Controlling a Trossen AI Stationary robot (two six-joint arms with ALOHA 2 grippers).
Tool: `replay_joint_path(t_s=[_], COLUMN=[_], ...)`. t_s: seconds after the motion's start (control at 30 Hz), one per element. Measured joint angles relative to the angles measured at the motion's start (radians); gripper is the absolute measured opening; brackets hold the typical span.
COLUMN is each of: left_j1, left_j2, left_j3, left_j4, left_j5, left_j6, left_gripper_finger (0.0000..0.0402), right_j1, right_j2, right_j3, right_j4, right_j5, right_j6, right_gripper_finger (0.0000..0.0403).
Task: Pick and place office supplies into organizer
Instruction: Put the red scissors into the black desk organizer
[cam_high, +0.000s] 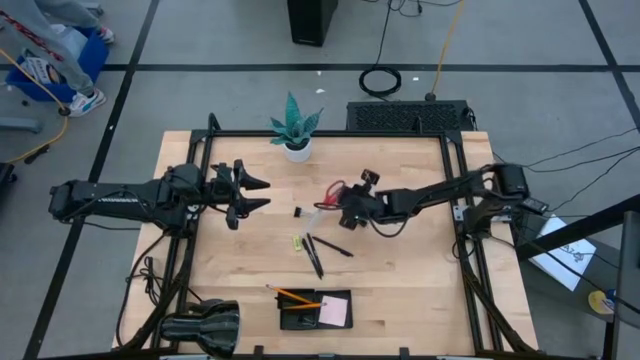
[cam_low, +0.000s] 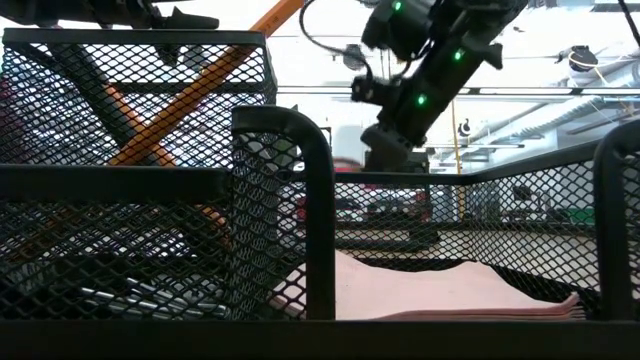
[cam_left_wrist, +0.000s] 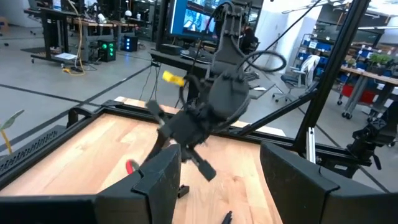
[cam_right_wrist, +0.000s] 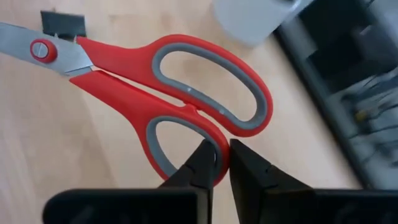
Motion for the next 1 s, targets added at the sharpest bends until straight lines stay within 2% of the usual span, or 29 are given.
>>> replay_joint_path(t_s=[0.2, 0.43, 0.67, 1.0], left_j1=[-0.001, -0.001, -0.001, -0.001], left_j2=[0.000, 0.000, 0.000, 0.000], left_j3=[0.000, 0.000, 0.000, 0.000], left_j4=[-0.004, -0.039, -0.040, -0.047], left_j5=[-0.001, -0.029, -0.071, -0.168], left_j6=[0.016, 0.027, 0.008, -0.028], left_gripper_finger=[0.0225, 0.0225, 0.0225, 0.0225], right_j1=[0.067, 0.162, 0.239, 0.343], right_j2=[-0.051, -0.063, -0.063, -0.063], right_j3=[0.001, 0.002, 0.002, 0.002], right_j4=[0.136, 0.362, 0.517, 0.745], right_j5=[0.079, 0.201, 0.198, 0.181], right_j6=[-0.243, -0.667, -0.919, -1.198], right_gripper_finger=[0.0024, 0.0029, 0.0022, 0.0023])
